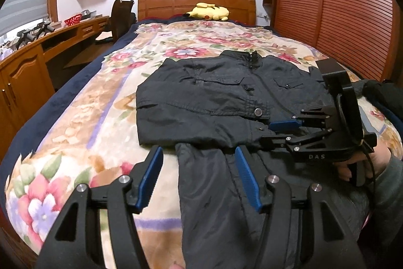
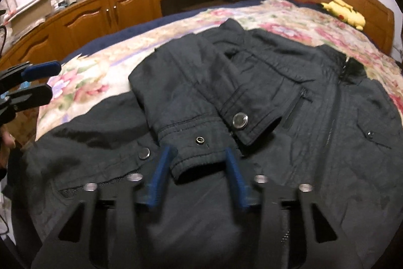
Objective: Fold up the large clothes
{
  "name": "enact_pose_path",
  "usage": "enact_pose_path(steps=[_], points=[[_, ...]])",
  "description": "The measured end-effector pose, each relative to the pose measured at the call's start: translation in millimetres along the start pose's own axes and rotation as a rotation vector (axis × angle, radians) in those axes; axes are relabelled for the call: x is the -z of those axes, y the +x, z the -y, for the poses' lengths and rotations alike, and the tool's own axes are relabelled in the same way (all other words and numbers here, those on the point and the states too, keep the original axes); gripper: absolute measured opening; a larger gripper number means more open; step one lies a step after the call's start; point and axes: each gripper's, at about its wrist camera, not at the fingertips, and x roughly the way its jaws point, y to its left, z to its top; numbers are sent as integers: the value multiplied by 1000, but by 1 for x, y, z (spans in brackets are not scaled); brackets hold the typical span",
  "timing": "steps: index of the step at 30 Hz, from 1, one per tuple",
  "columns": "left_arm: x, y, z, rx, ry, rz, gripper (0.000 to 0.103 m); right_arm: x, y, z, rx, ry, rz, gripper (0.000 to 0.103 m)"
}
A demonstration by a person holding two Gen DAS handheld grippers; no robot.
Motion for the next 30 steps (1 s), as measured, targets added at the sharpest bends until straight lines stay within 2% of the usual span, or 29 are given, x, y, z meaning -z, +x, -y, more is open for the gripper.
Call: enact_pose_path(steps=[4,5,9,16,22,30], points=[[3,0,0,1,-10,-2,59,1,4,0,-19,2,-16,34],[4,0,0,-1,-9,-4,59,2,7,-1,-23,-1,-27,25],[2,-1,6,-6,1,-11,59,3,7,-4,-37,-18,-27,7],[-4,-19,17,-31,7,10,59,0,-21,1,14,-24,53,5],[-6,-29,34,-30,-5,29,59,7,-62,20,80,-8,112,5],[-8,-32,65,-6,20,33,59,34,-109,50,220,35,144,5]])
